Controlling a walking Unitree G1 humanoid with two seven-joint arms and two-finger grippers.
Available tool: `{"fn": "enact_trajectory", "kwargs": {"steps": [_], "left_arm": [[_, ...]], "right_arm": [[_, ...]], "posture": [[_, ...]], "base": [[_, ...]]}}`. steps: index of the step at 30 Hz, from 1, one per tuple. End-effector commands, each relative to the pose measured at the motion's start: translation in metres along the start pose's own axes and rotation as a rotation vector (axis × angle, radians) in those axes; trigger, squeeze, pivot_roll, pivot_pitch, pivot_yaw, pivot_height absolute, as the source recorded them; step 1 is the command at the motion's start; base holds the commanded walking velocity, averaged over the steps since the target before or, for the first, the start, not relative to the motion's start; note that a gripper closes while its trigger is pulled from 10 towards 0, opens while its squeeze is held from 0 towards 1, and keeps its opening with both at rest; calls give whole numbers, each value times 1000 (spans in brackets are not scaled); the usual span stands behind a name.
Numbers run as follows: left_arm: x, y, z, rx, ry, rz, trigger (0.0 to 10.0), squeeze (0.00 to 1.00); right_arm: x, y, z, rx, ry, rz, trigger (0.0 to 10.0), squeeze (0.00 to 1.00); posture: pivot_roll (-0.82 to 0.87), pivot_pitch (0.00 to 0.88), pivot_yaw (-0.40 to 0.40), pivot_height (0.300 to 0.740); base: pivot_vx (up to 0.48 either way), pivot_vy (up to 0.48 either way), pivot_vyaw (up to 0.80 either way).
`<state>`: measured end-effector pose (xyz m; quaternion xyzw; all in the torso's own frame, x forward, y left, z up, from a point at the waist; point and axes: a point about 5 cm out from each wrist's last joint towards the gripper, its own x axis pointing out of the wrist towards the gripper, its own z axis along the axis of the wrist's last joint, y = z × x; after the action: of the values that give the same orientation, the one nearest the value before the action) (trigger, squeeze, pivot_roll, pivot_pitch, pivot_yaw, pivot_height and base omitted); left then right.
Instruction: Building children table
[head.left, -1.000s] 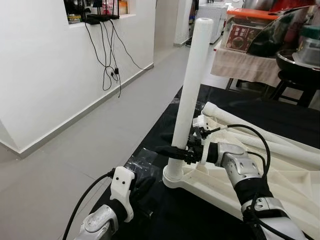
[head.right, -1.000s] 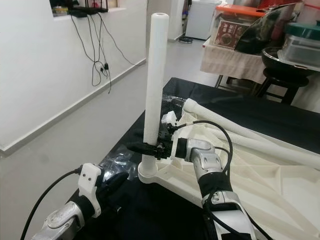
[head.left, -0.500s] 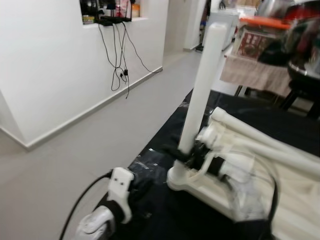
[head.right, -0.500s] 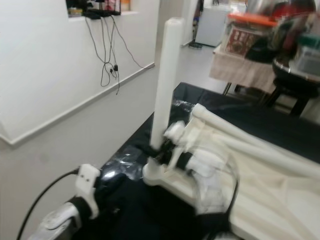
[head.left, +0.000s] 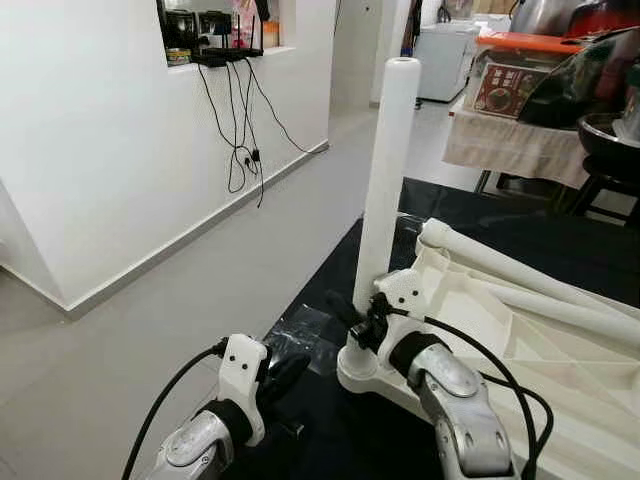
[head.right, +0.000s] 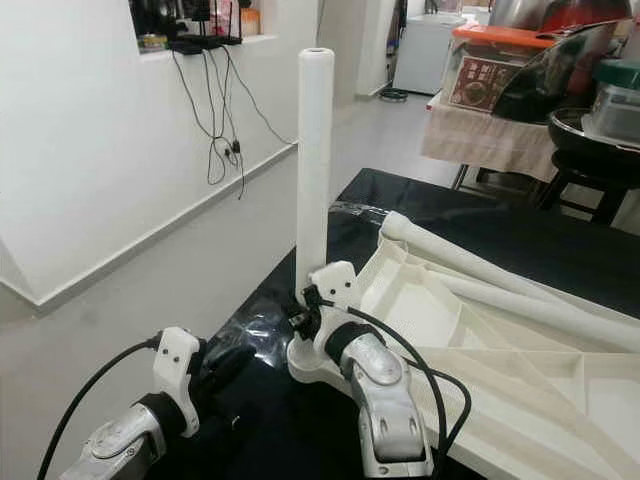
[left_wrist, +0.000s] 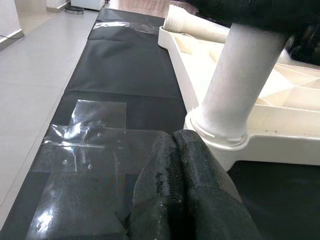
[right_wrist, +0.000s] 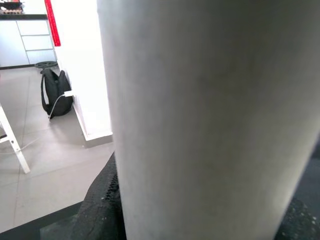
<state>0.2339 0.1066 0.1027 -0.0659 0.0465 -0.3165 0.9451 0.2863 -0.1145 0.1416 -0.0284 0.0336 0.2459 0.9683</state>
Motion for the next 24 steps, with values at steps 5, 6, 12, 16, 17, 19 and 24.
{"fn": "enact_trajectory", "kwargs": {"steps": [5, 6, 12, 16, 17, 19, 24], "left_arm": [[-5, 23, 11, 26, -56, 177, 10000, 0], [-6, 27, 14, 25, -72, 202, 10000, 0], [-13, 48, 22, 45, -101, 312, 10000, 0], [-20, 66, 24, 69, -85, 419, 10000, 0], [-21, 70, 21, 74, -51, 452, 10000, 0], [-22, 72, 19, 78, -28, 472, 10000, 0], [-22, 67, 4, 68, 46, 461, 10000, 0]], "right_arm": [[-20, -17, -13, 116, 9, 55, 10000, 1000], [-23, -18, -11, 118, -1, 67, 10000, 1000], [-42, -22, -14, 107, 28, 124, 10000, 1000], [-56, -22, -28, 108, 78, 157, 10000, 1000], [-64, -20, -33, 109, 94, 195, 10000, 357], [-70, -18, -35, 108, 104, 223, 10000, 357], [-88, -14, -31, 50, 183, 306, 10000, 0]], "posture": [[-14, 0, -51, 740], [-18, 0, -50, 740], [-37, 0, -36, 740], [-50, 0, -28, 740], [-59, 0, -19, 740], [-59, 0, -19, 740], [-85, 0, -8, 740]], "base": [[0, 0, 0], [0, 0, 0], [0, 0, 0], [0, 0, 0], [0, 0, 0], [0, 0, 0], [0, 0, 0]]}}
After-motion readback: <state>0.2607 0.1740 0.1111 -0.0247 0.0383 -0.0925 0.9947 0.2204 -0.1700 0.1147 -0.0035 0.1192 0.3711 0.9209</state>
